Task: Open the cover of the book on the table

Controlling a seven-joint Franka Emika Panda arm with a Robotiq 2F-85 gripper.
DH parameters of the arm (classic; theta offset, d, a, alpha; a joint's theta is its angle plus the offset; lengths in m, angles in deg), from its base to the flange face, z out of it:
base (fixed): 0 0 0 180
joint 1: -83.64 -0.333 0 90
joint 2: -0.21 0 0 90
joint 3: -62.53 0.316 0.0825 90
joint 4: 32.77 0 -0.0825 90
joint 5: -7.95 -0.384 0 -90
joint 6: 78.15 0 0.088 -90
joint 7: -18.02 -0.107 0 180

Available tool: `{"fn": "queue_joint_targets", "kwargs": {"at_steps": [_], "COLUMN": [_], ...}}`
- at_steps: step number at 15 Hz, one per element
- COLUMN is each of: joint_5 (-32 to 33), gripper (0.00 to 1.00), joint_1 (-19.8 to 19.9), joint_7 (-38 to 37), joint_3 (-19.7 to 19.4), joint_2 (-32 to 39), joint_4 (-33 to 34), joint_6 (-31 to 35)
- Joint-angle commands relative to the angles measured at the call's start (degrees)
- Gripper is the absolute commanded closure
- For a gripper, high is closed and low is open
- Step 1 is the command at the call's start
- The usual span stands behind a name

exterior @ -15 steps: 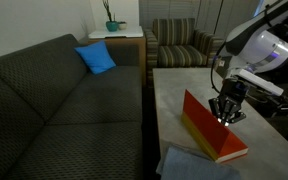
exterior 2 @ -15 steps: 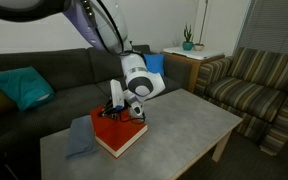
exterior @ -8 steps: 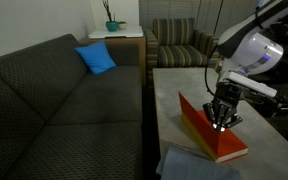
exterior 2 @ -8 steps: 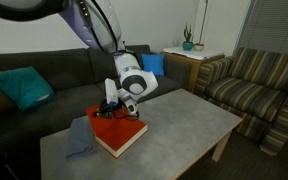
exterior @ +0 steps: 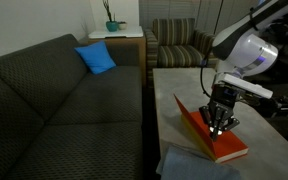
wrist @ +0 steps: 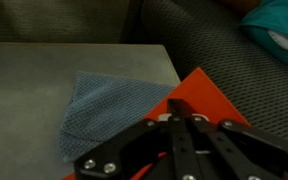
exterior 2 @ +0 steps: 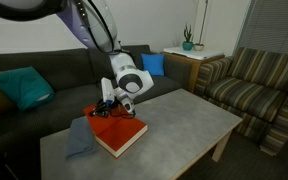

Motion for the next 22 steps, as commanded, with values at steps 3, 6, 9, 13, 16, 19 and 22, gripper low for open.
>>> {"fn": "queue_joint_targets", "kwargs": {"at_steps": [3, 6, 9, 13, 16, 19, 22], "joint_5": [0.8, 1.0, 0.2, 0.1, 0.1, 0.1, 0.1], "gripper": [1.0, 1.0, 1.0, 0.99, 0.99, 0.99, 0.99], "joint_1": [-1.7, -2.4, -2.3, -2.4, -2.4, -2.4, -2.4], "joint_7": [-0.9, -1.1, -0.3, -0.3, -0.3, -0.3, -0.3], "joint_3": [-1.0, -0.9, -0.4, -0.4, -0.4, -0.4, -0.4], "joint_2": [0.0, 0.0, 0.0, 0.0, 0.0, 0.0, 0.0], "joint_4": [0.2, 0.2, 0.2, 0.3, 0.3, 0.3, 0.3], "joint_6": [-1.8, -2.6, -1.8, -1.8, -1.8, -1.8, -1.8]}}
